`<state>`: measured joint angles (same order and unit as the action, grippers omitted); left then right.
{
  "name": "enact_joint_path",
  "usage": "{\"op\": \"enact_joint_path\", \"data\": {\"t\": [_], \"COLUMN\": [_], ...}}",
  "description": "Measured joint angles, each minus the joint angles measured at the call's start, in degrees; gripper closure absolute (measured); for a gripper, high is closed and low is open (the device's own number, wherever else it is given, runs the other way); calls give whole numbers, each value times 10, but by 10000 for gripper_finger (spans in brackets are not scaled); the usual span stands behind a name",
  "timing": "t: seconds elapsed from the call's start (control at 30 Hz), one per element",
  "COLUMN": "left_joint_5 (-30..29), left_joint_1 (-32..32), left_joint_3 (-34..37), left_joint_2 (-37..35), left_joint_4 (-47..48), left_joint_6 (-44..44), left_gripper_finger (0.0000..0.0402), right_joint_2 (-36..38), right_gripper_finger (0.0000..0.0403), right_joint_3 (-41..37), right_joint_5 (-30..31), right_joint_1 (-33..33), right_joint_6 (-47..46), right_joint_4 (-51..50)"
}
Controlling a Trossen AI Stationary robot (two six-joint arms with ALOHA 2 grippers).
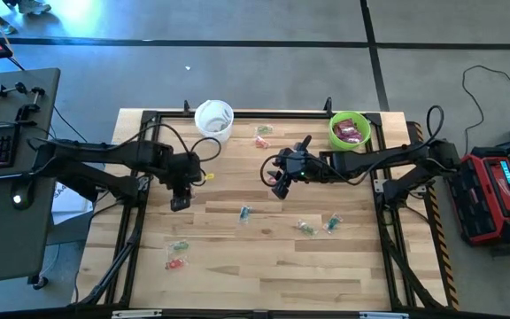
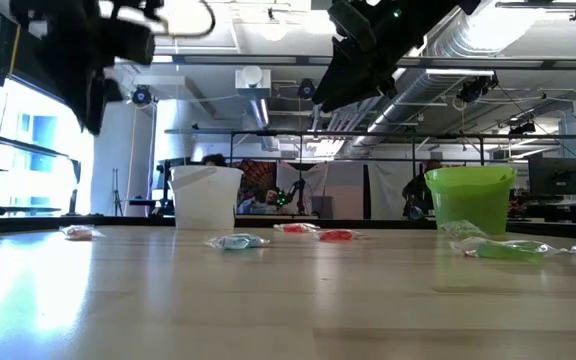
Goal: Sort candy by brand, put in halloween buckets
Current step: Put the orange gummy into the white bucket
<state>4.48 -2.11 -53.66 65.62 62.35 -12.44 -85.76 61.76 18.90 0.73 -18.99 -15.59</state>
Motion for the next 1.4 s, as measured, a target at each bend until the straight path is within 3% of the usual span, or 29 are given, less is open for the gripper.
{"op": "enact_joint_path", "data": {"t": [0.1,0.33,0.6,0.83,1.07,1.4], "left_joint_5": [3,-7,-41,-62,-35,7], "left_joint_1": [-16,-58,-92,-107,-116,-129], "left_joint_3": [41,110,145,145,144,145], "left_joint_2": [2,28,82,136,188,189], "left_joint_4": [-23,-55,-108,-135,-138,-137], "left_joint_6": [-27,-182,-246,-243,-212,-196], "left_gripper_finger": [203,177,177,177,177,197], "right_joint_2": [0,0,0,0,0,0], "right_gripper_finger": [261,261,261,261,261,261], "right_joint_3": [0,0,0,0,0,0], "right_joint_5": [0,0,-3,-3,-3,-2], "right_joint_1": [0,0,0,0,0,0], "right_joint_6": [0,0,0,-2,-3,-5], "right_joint_4": [0,0,0,0,0,0]}}
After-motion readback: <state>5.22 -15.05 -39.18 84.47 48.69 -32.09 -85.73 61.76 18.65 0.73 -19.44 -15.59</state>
